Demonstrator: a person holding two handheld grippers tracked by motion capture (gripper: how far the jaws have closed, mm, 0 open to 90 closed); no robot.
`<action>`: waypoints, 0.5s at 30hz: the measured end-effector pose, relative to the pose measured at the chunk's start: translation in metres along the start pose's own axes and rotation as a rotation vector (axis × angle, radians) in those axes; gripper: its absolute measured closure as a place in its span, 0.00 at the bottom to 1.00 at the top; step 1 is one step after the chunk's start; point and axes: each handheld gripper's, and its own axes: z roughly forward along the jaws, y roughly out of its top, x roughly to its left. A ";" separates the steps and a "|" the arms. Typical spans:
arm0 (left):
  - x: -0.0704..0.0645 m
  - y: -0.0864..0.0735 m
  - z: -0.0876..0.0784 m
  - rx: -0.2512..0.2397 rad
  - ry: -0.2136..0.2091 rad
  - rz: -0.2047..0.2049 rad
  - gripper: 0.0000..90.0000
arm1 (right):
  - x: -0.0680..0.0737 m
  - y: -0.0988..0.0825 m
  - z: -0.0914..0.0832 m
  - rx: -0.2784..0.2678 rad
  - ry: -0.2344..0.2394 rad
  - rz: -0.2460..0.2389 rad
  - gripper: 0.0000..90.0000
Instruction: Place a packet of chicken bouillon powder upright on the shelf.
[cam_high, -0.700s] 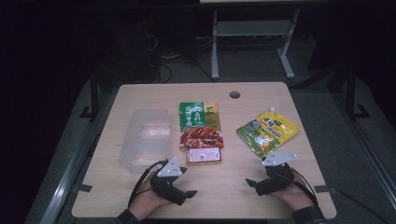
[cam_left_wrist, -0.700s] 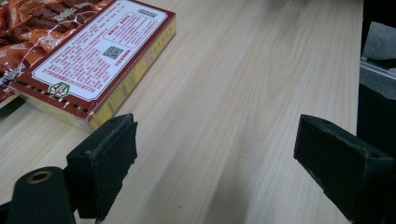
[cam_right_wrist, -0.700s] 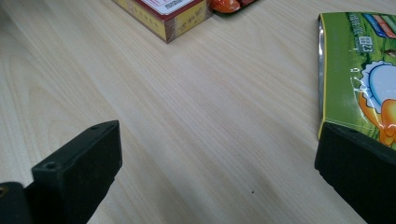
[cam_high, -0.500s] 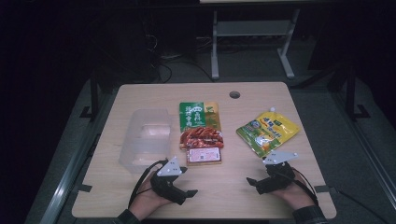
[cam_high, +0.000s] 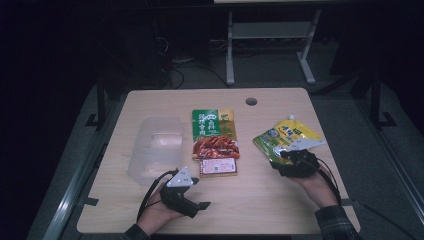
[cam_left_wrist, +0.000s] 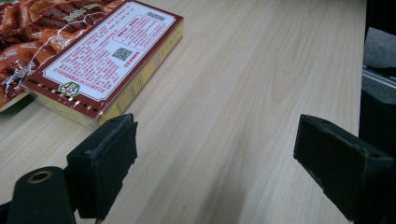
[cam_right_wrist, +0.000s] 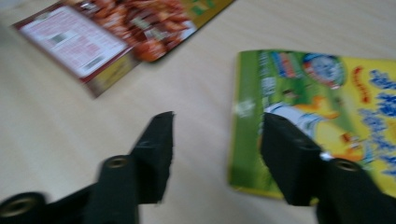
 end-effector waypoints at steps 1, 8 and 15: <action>0.000 0.000 0.000 -0.001 -0.001 -0.009 0.14 | -0.006 0.003 0.002 0.001 -0.010 0.013 0.68; 0.000 0.000 0.001 -0.005 0.001 -0.018 0.14 | -0.035 0.020 0.024 0.010 -0.055 0.057 0.95; 0.002 0.000 0.000 -0.008 0.006 -0.028 0.14 | -0.051 0.016 0.048 0.025 -0.086 0.077 1.00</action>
